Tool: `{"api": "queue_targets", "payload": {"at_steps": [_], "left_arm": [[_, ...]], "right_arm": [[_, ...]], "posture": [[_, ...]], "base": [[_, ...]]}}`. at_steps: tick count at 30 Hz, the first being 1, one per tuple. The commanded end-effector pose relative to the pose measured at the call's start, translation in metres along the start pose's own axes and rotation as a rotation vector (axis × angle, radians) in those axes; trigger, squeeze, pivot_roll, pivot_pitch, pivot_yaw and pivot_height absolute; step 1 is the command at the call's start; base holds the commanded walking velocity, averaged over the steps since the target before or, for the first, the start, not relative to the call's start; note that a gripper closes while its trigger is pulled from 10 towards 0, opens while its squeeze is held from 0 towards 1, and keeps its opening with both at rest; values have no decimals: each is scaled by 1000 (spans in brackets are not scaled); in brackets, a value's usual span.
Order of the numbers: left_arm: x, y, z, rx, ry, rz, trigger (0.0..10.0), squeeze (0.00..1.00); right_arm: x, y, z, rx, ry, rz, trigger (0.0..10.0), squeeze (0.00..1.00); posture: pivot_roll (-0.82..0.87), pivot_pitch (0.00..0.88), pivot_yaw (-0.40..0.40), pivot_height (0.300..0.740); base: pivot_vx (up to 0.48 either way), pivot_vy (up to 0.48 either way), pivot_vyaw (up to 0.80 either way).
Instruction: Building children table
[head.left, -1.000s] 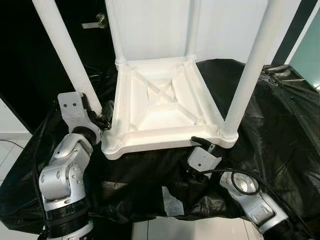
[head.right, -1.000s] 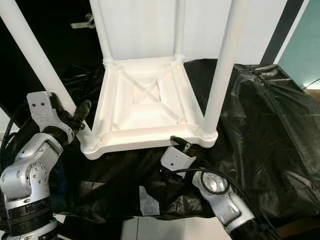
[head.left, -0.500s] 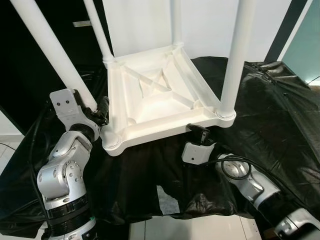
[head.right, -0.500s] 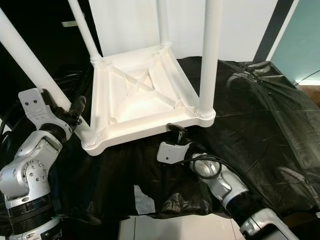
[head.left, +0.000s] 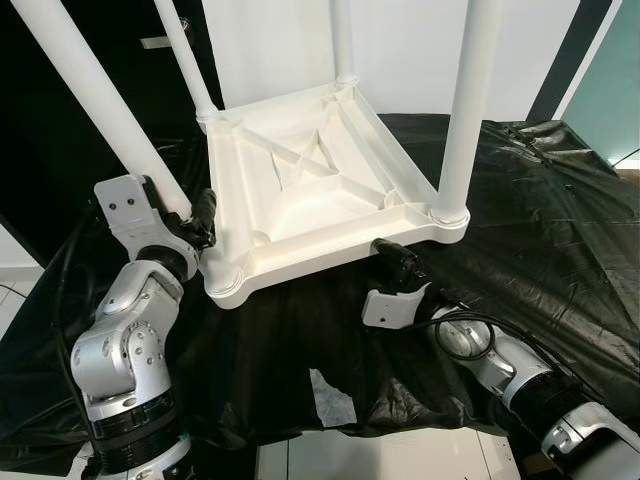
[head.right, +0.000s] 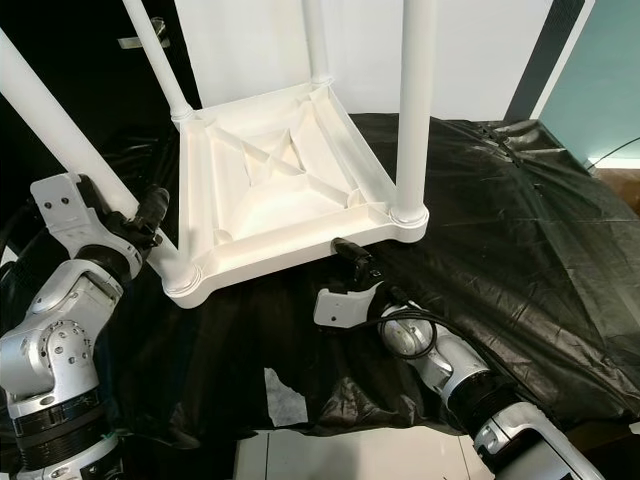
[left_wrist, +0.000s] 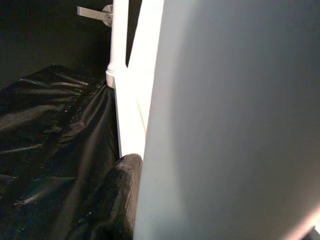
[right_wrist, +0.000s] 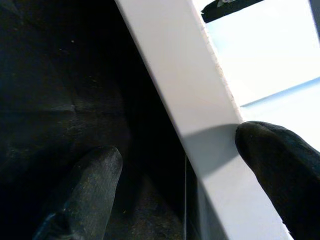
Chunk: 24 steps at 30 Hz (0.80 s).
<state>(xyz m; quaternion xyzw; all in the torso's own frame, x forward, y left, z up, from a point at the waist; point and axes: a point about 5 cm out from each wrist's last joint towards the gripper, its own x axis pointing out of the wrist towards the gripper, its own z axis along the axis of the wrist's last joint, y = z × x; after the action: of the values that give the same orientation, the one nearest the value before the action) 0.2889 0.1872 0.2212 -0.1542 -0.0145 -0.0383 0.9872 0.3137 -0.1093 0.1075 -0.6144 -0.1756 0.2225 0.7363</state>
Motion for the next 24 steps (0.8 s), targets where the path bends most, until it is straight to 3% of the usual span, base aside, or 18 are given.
{"api": "queue_targets", "payload": {"at_steps": [1,12,24], "left_arm": [[-1,-1,-13,-75,73,-32,10000,0],[0,-1,-12,-77,75,-39,10000,0],[1,-4,-10,-75,69,-51,10000,0]], "right_arm": [[-1,-15,-8,-26,34,-118,10000,0],[-5,-5,-20,-56,87,-157,10000,0],[30,-9,-15,-133,56,-132,10000,0]], "posture": [[88,0,-54,740],[85,0,-44,740],[98,0,-45,740]], "base": [[0,0,0],[0,0,0],[0,0,0]]}}
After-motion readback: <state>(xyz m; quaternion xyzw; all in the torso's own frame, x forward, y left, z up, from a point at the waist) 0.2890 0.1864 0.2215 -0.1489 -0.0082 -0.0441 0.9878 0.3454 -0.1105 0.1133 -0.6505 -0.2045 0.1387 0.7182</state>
